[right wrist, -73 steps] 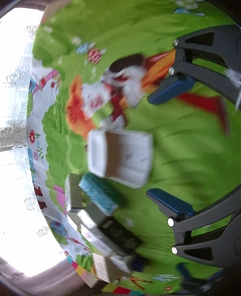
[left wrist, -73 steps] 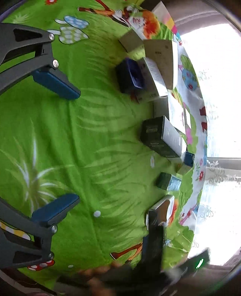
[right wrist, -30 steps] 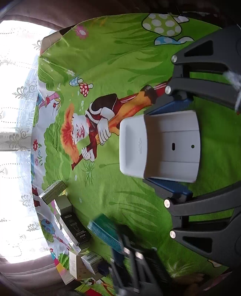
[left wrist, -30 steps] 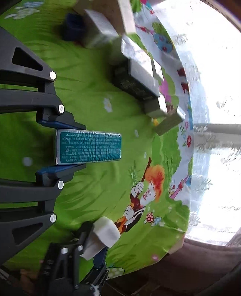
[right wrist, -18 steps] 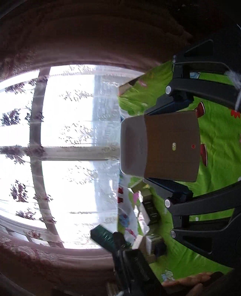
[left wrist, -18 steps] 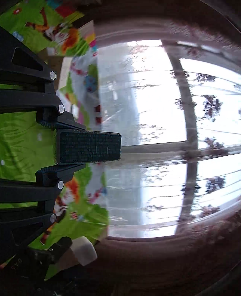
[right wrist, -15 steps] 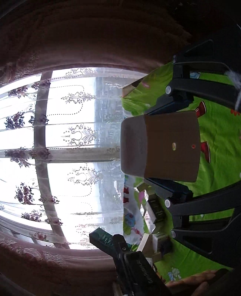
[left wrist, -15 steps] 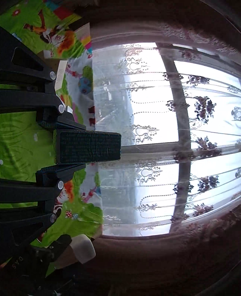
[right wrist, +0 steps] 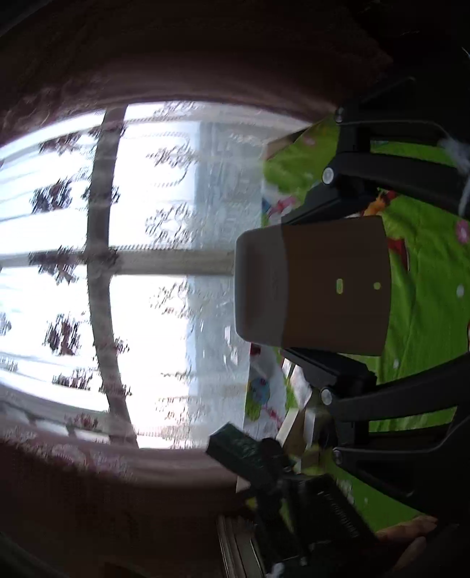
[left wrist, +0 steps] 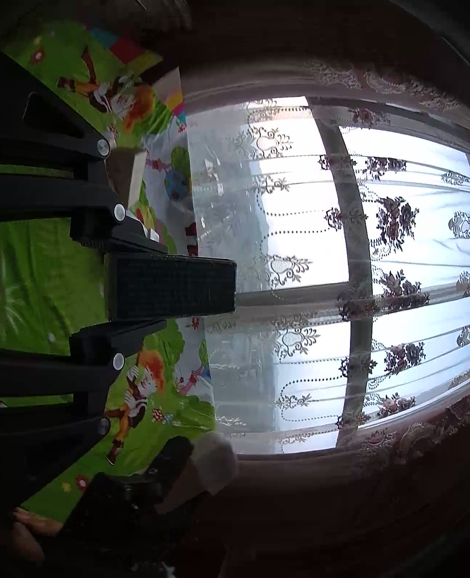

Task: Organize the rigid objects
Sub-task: 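Lift the white holder and teal box and carry them over the storage bin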

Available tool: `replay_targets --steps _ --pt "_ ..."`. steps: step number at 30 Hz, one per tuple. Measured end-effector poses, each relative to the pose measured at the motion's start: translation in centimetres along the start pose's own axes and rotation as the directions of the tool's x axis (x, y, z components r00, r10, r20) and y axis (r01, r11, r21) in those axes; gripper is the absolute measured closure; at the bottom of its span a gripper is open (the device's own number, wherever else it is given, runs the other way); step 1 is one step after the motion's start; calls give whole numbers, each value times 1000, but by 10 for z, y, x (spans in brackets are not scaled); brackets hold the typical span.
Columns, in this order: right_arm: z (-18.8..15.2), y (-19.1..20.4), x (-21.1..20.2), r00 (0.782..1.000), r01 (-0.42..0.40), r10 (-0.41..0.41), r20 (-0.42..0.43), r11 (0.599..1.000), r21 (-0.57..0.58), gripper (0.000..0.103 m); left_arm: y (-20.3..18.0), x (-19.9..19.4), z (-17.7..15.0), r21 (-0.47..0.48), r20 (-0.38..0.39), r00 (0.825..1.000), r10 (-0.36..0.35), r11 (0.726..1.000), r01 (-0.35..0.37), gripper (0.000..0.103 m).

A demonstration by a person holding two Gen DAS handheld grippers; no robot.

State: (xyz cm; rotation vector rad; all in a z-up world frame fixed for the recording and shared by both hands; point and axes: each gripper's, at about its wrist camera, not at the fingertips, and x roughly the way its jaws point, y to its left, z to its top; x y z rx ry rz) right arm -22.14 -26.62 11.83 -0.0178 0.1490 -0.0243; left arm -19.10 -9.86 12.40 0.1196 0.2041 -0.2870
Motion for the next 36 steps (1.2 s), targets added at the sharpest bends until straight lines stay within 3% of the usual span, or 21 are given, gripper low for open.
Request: replay_targets --steps 8,15,24,29,36 --pt "9 59 -7 980 -198 197 -17 979 -50 36 54 -28 -21 -62 -120 991 60 996 -67 69" --pt "18 102 -15 943 -333 332 -21 939 -92 36 95 -74 -28 -83 -97 980 175 980 -183 69" --pt "27 165 -23 855 -517 511 -85 837 -178 36 134 -118 -38 -82 -139 945 297 947 -310 69" --pt "25 190 -22 807 -591 570 -158 787 -177 36 149 -131 -47 -104 -199 931 307 938 -331 69" --pt "23 230 -23 731 -681 637 -245 704 -202 36 180 -147 -66 -148 -297 890 347 904 -402 69"
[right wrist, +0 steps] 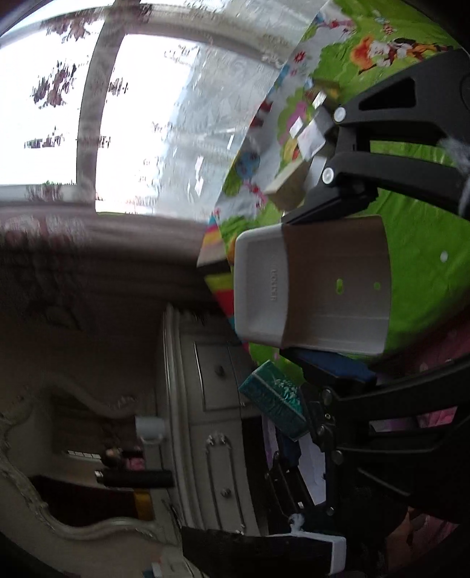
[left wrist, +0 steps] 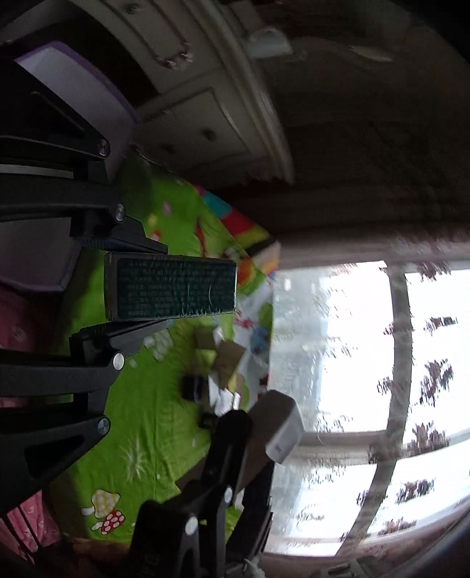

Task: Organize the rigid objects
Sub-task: 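Lift the white holder and teal box and carry them over the storage bin, then open both tools to drop the holder and teal box into the bin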

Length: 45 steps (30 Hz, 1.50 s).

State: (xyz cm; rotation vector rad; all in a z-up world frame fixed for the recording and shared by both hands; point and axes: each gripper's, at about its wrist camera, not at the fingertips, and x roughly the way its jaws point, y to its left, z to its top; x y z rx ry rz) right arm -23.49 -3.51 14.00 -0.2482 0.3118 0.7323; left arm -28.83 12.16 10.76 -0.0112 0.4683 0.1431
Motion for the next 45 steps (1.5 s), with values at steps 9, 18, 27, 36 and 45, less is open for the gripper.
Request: replay_targets --steps 9,18,27,36,45 --pt "15 54 31 986 -155 150 -68 984 -84 36 56 -9 -25 -99 -96 991 92 990 -102 69" --pt "19 116 68 936 -322 291 -197 935 -149 36 112 -9 -52 -195 -218 963 155 960 -199 69" --pt "6 164 110 864 -425 339 -373 887 -178 36 152 0 -83 -309 -360 921 146 913 -266 69" --pt "-25 211 134 801 -504 362 -476 837 -212 36 189 11 -110 -357 -488 856 172 856 -375 69" --pt "-38 202 128 803 -490 349 -483 848 -202 22 197 19 -112 -390 -558 800 220 782 -487 19"
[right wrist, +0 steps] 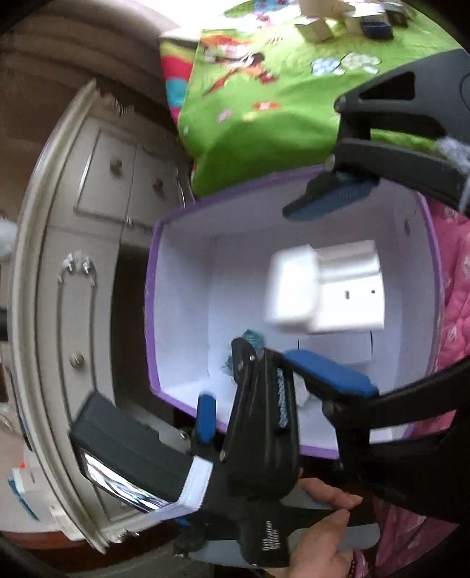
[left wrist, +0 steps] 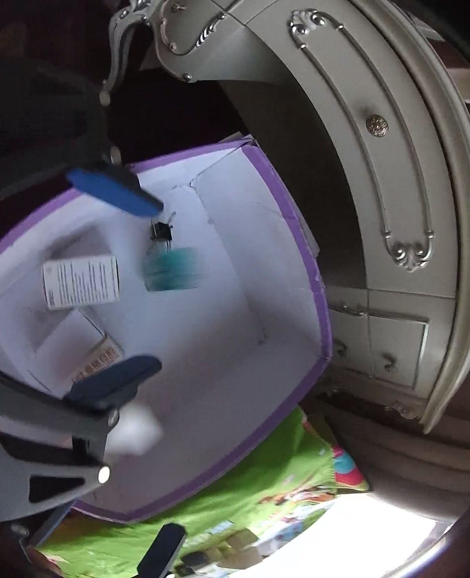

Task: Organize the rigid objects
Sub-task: 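Open both tools to drop the holder and teal box into the bin, then grasp the blue plastic holder with the left tool while the right tool grasps a white medicine box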

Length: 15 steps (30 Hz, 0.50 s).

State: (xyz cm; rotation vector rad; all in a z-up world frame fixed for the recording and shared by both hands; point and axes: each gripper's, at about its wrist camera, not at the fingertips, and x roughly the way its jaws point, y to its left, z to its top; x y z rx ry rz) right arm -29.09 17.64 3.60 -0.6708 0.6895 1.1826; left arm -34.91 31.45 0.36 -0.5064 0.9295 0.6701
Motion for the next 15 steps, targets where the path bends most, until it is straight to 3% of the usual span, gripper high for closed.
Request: replay_targets --steps 6,9,11,13,15 --pt "-31 -62 -38 997 39 -52 57 978 205 20 -44 -3 2 76 -5 1000 -28 997 29 18" --pt "-58 -104 -57 990 109 -131 44 936 335 18 -87 -4 0 173 -26 995 -95 980 99 18" --pt "-86 -135 -69 984 148 -176 27 893 425 17 -125 -7 -5 252 -48 987 -154 954 161 18" --pt "-117 -167 -82 972 203 -234 -7 828 523 17 -175 -7 -11 361 -74 971 -226 902 237 18" --pt "-156 -199 -101 951 270 -306 -50 735 622 17 -228 -7 -19 462 -109 946 -304 827 320 18"
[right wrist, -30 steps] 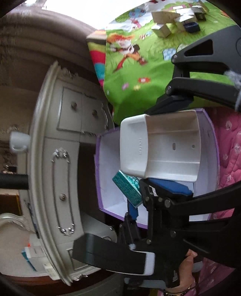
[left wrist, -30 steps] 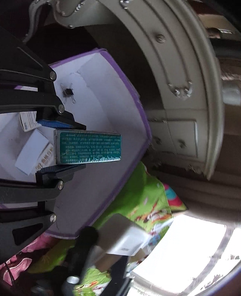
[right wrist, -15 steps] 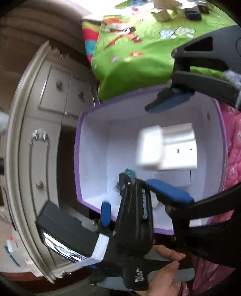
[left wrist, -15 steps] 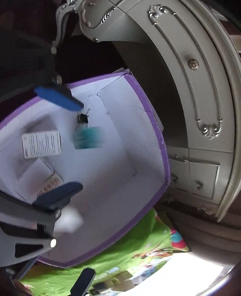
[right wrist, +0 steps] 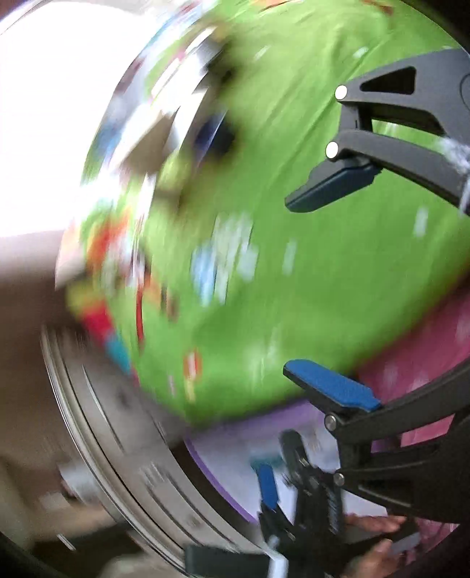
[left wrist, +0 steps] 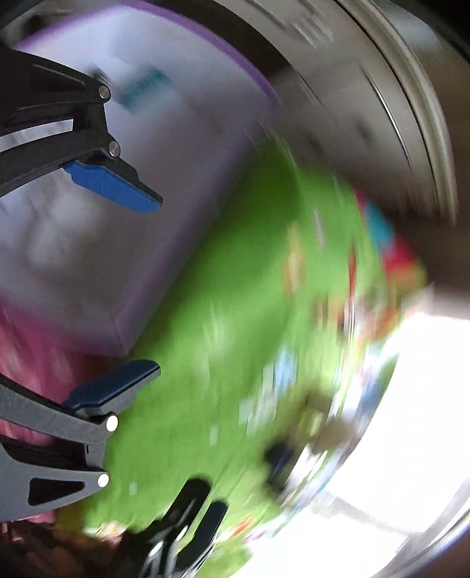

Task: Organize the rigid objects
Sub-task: 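Grasp the blue plastic holder with the left tool while the right tool grasps a white medicine box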

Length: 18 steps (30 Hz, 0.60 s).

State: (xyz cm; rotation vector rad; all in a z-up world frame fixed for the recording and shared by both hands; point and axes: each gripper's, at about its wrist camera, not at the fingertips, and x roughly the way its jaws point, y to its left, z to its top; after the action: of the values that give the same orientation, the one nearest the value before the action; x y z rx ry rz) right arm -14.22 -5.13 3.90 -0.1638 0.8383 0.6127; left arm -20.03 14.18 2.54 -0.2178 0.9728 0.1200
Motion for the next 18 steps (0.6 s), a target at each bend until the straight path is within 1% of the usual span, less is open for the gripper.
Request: replay_targets --steps 1,2,3,4,6,7,8,9,11,13,15,16,18 --pt "-1 -18 -2 1000 25 -25 0 999 33 17 -24 9 8 55 4 999 -40 998 39 18" --pt "-4 -47 -6 998 64 -64 -1 994 89 17 -40 18 14 94 3 998 -65 994 64 18" --pt "-8 -72 -10 995 100 -101 -2 984 144 17 -65 32 23 145 -6 996 -89 985 89 18" --pt "-10 -93 -12 992 123 -125 -4 974 188 17 -84 45 29 174 -22 995 -96 980 98 18" --pt "-10 -129 -12 986 163 -164 -17 953 256 17 -116 67 41 194 -54 992 -112 974 120 18" --pt "-10 -151 -9 982 187 -184 -36 935 302 17 -127 74 45 201 -50 993 -103 973 111 14" --pt "-10 -165 -7 980 199 -192 -52 920 337 17 -138 78 48 221 -22 997 -76 972 79 13" --pt "-9 -179 -4 980 200 -190 -62 908 369 17 -147 84 50 239 -14 998 -65 969 66 12" --pt "-6 -191 2 980 199 -186 -71 899 391 17 -164 93 56 283 -6 999 -41 958 41 9" --pt "-1 -198 11 982 191 -172 -82 907 377 17 -171 103 68 292 -20 998 -54 955 58 8" --pt "4 -194 18 978 209 -198 -67 911 356 15 -181 115 86 274 -27 999 -47 960 53 8" --pt "3 -194 20 978 208 -201 -55 911 355 13 -186 120 94 266 -30 998 -47 963 53 8" --pt "-2 -191 19 979 194 -206 -7 911 364 10 -197 132 108 256 -37 998 -54 965 62 6"
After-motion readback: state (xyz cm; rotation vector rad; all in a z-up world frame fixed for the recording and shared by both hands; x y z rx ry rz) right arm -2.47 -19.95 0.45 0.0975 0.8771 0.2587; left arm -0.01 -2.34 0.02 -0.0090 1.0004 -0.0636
